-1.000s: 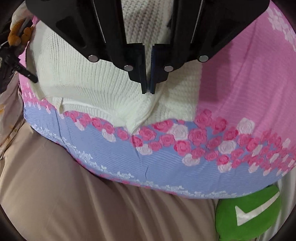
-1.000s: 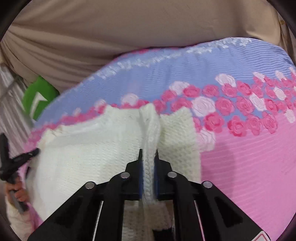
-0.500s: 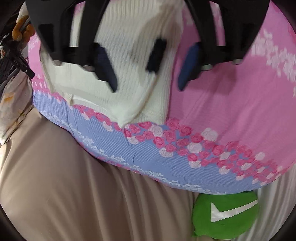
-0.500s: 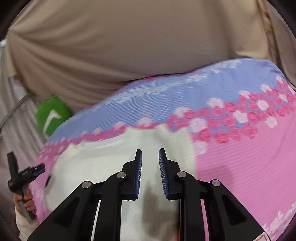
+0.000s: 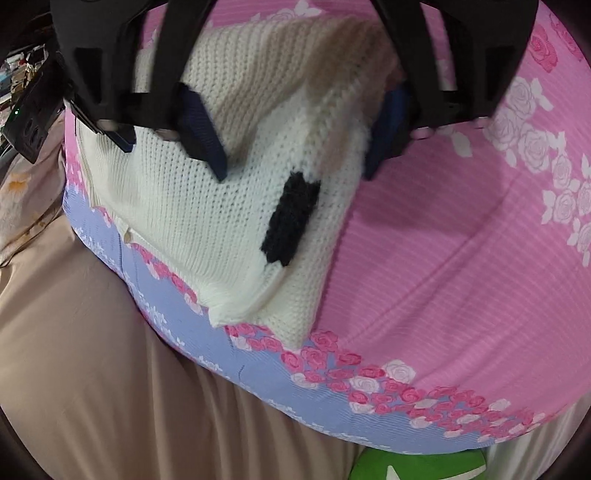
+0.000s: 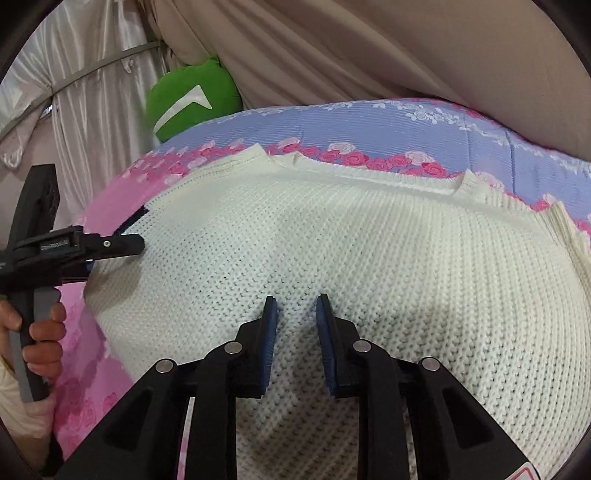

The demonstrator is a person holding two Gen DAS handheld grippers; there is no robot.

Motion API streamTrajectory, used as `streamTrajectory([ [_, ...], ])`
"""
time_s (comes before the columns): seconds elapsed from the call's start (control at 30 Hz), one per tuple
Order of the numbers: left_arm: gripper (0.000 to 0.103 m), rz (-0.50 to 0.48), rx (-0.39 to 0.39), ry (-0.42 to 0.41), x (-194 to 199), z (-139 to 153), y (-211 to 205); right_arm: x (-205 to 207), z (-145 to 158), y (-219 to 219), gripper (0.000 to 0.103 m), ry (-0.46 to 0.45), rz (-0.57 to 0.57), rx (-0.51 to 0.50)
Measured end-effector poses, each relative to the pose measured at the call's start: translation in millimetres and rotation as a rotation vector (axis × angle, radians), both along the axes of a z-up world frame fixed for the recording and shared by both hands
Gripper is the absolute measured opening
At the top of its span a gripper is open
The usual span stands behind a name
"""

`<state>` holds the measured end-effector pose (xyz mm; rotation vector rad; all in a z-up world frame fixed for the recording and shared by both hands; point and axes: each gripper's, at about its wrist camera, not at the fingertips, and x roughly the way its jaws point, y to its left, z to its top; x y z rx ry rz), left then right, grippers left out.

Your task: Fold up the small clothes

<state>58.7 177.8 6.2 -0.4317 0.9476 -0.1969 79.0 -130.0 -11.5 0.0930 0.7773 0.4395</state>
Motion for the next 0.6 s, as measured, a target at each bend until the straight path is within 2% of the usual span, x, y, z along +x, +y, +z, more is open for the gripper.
streamTrajectory([
  [0.03, 0.037, -0.007, -0.007, 0.01, 2.1, 0.0, -2.0, -0.9, -1.1, -2.4, 0.021, -0.001, 0.003, 0.016],
  [0.07, 0.029, -0.007, -0.021, 0.008, 2.4, 1.5, -2.8, -0.9, -1.5, -4.1, 0.021, 0.0, 0.004, 0.026],
  [0.13, 0.026, -0.009, -0.009, -0.03, -2.4, 15.2, -10.9, -0.6, -2.3, -2.3, 0.021, -0.002, 0.003, 0.031],
  [0.27, 0.023, -0.074, -0.006, -0.15, -17.4, 60.6, -42.1, -4.9, 0.4, -1.9, 0.021, -0.024, -0.018, 0.047],
  [0.37, 0.023, -0.169, 0.02, -0.259, -30.8, 99.5, -87.1, -18.0, 9.2, -19.7, 0.029, -0.01, -0.05, 0.156],
  [0.43, 0.023, -0.252, 0.024, -0.305, -35.3, 116.5, -125.2, -38.9, 19.3, -43.7, 0.033, -0.036, -0.094, 0.223],
  [0.47, 0.023, -0.293, 0.024, -0.318, -37.3, 120.7, -142.5, -50.9, 23.2, -57.9, 0.039, -0.049, -0.123, 0.248],
  [0.53, 0.023, -0.383, 0.04, -0.329, -40.6, 120.7, -185.2, -73.9, 25.6, -89.4, 0.044, -0.056, -0.19, 0.278],
  [0.6, 0.023, -0.471, 0.053, -0.294, -39.5, 104.9, -226.8, -93.7, 24.0, -117.8, 0.045, -0.051, -0.275, 0.255],
])
